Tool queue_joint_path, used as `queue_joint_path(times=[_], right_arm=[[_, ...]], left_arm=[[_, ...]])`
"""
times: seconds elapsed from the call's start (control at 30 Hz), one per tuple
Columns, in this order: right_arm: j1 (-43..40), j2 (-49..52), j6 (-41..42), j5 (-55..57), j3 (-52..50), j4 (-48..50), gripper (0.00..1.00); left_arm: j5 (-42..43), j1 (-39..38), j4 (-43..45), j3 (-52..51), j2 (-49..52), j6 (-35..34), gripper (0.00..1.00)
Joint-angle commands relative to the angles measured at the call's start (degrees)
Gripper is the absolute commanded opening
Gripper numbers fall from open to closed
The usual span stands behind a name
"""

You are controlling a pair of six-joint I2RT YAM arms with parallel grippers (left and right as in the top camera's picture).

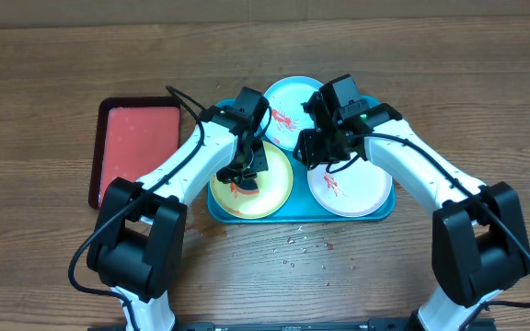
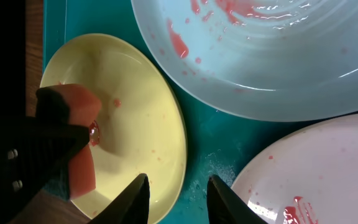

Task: Clean dirty plates on tray and stack at the side
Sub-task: 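Reach the right gripper to the yellow plate rim and grasp it, then scrub the yellow plate with the sponge while the right gripper holds it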

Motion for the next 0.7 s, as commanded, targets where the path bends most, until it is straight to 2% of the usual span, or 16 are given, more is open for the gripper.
queue_joint_path(times=[0.0,0.23,0.67], right_arm=[[1.0,0.5,0.0,-2.1,-2.1,2.4,0.32],[2.4,0.7,-0.4,2.6,-5.3,6.7,0.37],[3.1,5.1,-2.2,4.6,-6.6,13.2,0.37]], left_arm=[[1.5,-0.3,1.4,-0.2,-0.2,-0.1,0.04],[1.6,-0.4,2.7,-0.3,-0.2,-0.1,0.04],[1.6,-0.4,3.1,-0.3,-0.2,-0.1,0.04]])
